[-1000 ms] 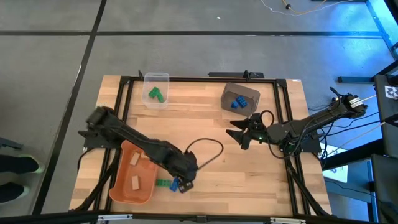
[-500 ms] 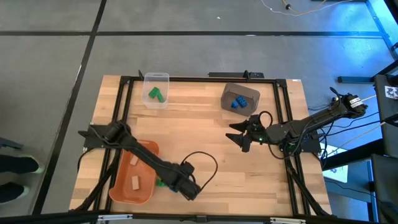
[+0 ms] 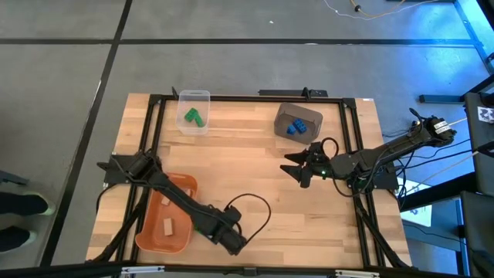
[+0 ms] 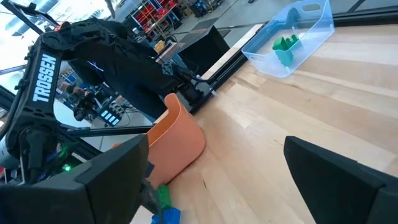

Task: Sort & place blocks by color
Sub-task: Put the blue game piece into the black bin

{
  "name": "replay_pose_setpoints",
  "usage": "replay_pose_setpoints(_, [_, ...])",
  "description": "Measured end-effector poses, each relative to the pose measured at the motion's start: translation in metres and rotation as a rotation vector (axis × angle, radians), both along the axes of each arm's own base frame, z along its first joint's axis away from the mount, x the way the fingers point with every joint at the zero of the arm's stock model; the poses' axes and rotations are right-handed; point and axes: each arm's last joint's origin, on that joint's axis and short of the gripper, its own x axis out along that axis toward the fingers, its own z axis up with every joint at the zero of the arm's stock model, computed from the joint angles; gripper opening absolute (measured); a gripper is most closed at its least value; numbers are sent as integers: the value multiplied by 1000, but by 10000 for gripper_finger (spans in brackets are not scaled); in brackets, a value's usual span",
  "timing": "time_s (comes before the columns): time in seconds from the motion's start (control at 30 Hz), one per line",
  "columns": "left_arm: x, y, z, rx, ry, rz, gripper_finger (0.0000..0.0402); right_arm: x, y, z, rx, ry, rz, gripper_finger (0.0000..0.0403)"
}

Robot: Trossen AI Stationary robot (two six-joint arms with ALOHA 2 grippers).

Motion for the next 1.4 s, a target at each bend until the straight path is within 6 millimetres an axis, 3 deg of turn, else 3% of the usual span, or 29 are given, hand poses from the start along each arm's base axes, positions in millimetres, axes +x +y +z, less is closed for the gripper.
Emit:
replay_pose_setpoints(0.33, [-2,-7,-5,36,-30,94,244,0,0,0,-2,0,0,373])
replay_pose_setpoints(0.6, [0,1,-7,57,-18,141,244,0,0,-1,-8,14,1,373])
replay_pose_setpoints(0.87, [5,8,-7,26,3,151,244,-1,0,-4,-19,40,2,373])
replay_pose_setpoints(1.4, [1,-1,-14,-18,55,62,244,-1,0,-4,-20,40,4,373])
